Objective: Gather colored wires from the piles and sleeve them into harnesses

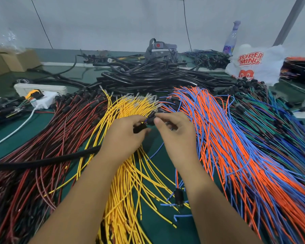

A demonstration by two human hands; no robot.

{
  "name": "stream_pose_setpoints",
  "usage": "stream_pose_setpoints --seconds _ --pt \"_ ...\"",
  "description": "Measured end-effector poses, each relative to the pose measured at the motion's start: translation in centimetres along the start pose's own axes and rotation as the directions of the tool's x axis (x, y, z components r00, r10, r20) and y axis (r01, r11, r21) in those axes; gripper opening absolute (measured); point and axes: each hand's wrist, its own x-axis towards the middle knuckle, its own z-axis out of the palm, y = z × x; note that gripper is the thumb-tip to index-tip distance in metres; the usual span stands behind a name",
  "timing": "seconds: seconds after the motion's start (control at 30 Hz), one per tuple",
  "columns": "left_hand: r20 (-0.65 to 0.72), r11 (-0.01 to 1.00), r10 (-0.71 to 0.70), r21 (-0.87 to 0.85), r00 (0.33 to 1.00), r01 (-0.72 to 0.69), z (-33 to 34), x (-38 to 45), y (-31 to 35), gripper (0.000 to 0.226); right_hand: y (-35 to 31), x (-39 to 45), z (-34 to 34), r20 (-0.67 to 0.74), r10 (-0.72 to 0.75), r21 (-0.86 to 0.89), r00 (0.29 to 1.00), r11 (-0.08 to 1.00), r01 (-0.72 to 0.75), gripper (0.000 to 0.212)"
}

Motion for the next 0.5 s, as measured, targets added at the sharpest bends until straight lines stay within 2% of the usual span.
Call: stream_pose_setpoints --seconds 0.1,0.2,0.27,0.33,0.4,0.5 --pt "0.007 1.000 -0.011 0.017 1.000 0.011 -0.1 0.2 0.1 0.004 -0.4 0.2 0.1 -0.179 -0.001 0.062 0.984 0.998 0.012 0.017" --pt "0.011 0.996 -0.028 0.086 1.000 0.027 -0.3 -0.1 0.1 0.028 -0.5 0.5 -0.4 -0.415 0.024 0.096 0.910 0.995 0.018 0.023" --pt "0.008 0.996 -0.060 0.071 0.998 0.059 -0.4 -0.1 0.3 0.035 -0.3 0.7 -0.9 -0.495 0.046 0.112 0.868 0.994 0.011 0.026" --pt "0.031 0.993 -0.118 -0.007 0.993 0.118 -0.5 0.3 0.6 0.035 -0.1 0.8 -0.9 -0.451 0.116 0.178 0.885 0.983 -0.038 0.028" --pt "0.097 0.971 -0.170 -0.152 0.981 0.183 -0.8 0.5 0.8 0.032 -0.2 0.8 -0.6 -0.314 0.184 0.222 0.931 0.968 -0.116 0.026" --pt "0.184 0.907 -0.198 -0.339 0.963 0.251 -1.4 0.5 0.9 0.030 -0.4 0.7 0.0 -0.106 0.198 0.277 0.974 0.947 -0.163 0.016"
